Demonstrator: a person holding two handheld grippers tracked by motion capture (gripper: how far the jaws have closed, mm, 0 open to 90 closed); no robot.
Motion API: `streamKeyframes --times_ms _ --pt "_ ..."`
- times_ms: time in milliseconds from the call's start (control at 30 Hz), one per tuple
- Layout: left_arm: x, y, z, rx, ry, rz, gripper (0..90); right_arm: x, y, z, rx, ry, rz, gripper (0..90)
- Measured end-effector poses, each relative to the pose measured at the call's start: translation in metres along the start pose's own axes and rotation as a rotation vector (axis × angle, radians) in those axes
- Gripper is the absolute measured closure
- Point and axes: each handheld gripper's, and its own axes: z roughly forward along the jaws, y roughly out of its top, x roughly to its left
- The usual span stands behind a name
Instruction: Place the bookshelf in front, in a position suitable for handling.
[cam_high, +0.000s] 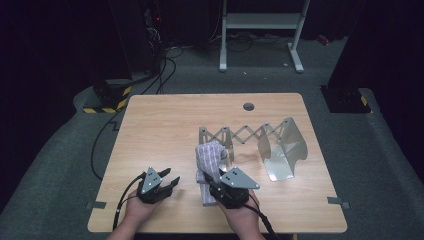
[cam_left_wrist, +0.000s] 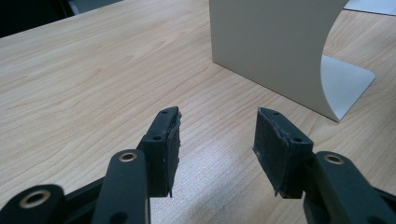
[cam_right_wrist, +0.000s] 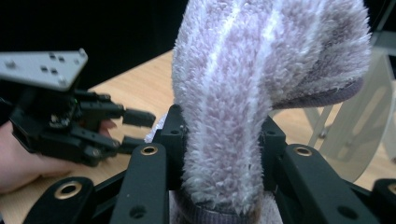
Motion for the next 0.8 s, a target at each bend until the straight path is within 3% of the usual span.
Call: streamKeyframes --times_ms 300,533,800 --pt "-0.002 0.0 0.002 0.007 -0.007 0.003 50.3 -0.006 -0.028 0.02 0.101 -0.008 0.019 65.2" --pt "-0.001 0.0 0.002 0.008 -0.007 0.0 50.3 -0.015 -0.055 0.049 0.25 -0.018 0.039 65.0" --pt "-0.001 0.0 0.001 -0.006 -0.025 -0.015 50.1 -0.022 -0.07 0.063 0.325 -0.031 0.041 64.8"
